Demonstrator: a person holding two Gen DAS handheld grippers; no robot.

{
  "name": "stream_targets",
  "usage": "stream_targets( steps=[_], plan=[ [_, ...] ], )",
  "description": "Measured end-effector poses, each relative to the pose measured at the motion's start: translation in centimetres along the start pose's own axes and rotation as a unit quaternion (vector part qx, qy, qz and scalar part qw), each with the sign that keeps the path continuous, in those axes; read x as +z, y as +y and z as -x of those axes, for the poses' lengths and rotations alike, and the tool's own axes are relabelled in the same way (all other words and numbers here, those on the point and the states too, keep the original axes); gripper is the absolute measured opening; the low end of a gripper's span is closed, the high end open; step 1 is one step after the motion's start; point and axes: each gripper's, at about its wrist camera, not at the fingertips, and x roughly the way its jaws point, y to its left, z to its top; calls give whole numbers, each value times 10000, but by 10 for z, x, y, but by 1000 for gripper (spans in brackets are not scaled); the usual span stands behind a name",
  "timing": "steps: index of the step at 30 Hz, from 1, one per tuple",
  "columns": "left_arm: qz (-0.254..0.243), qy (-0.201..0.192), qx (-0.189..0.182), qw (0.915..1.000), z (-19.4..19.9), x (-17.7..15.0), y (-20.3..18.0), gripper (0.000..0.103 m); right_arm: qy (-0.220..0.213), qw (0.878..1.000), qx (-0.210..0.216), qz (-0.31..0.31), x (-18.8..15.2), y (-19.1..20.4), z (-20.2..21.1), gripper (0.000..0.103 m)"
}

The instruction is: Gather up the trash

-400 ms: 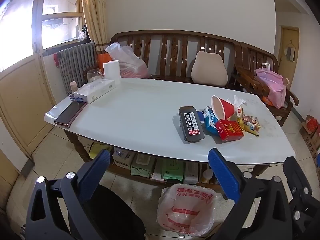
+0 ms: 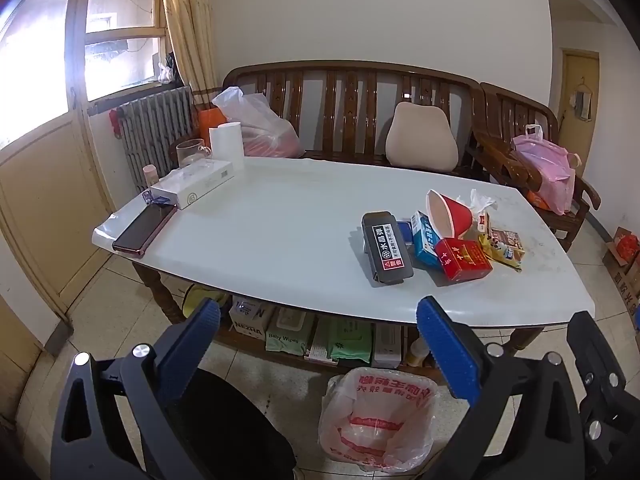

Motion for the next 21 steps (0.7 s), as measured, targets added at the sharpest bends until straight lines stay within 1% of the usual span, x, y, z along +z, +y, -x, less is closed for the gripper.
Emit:
stream_targets(
  steps=[21],
  plan=[
    [-12, -43, 48, 10000, 3, 1, 3, 97, 27, 10000, 34, -1, -3, -1, -1, 98]
  ],
)
